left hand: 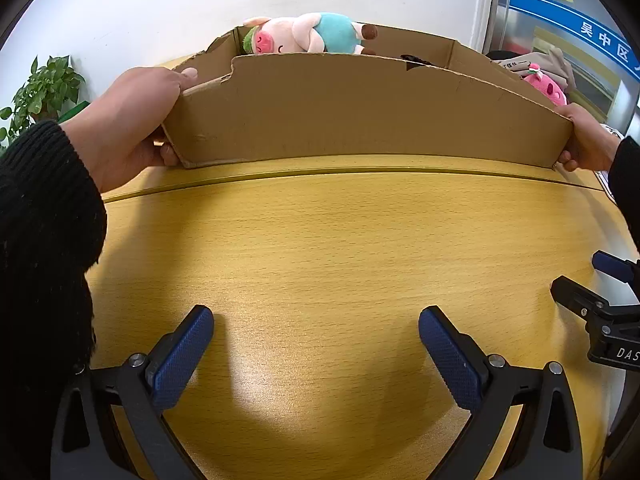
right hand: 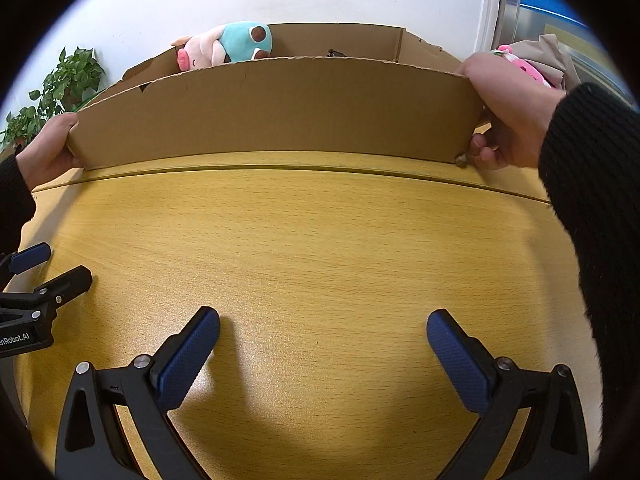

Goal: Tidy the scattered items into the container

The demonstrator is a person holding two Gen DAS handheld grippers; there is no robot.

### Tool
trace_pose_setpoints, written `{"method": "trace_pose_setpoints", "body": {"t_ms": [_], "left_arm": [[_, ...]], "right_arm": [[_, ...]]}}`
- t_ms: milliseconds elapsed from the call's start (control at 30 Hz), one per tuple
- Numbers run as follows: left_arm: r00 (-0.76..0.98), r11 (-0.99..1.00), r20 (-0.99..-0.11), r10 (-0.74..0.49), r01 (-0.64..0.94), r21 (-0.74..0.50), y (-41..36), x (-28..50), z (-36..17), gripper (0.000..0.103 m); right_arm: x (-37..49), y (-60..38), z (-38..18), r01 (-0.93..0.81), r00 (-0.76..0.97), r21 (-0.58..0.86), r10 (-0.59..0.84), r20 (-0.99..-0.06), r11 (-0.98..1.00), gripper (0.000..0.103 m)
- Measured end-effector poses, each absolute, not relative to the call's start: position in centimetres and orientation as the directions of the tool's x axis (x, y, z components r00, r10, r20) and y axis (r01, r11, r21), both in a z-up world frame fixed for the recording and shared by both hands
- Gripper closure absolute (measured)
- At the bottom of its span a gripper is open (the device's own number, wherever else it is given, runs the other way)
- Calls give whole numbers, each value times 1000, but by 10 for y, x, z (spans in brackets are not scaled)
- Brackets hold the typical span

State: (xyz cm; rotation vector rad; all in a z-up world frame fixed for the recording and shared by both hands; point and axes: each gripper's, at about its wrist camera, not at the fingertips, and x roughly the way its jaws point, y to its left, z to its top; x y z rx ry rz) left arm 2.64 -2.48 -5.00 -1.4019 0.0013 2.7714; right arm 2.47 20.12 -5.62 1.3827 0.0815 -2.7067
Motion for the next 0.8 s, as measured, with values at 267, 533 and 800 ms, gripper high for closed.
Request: {"method": "trace_pose_setpoints", "body": {"t_ms": [267,533,800], "left_arm": [[-592,-999,-806,31,-32,-15,-25,26,-50,0],[-592,-1000,-805,25,-22,-15,-25,27,-51,0],[-592,-1000,-806,26,-23,-16,-24,27,-51,0]], "right_arm": [[25,201,-56,114,-582,-1,-66,-811,-993,0],[25,202,-56,114,-582,-1,-66,-811,-993,0],[27,201,-56,114,-582,-2,-65,-810,-993,0]]}}
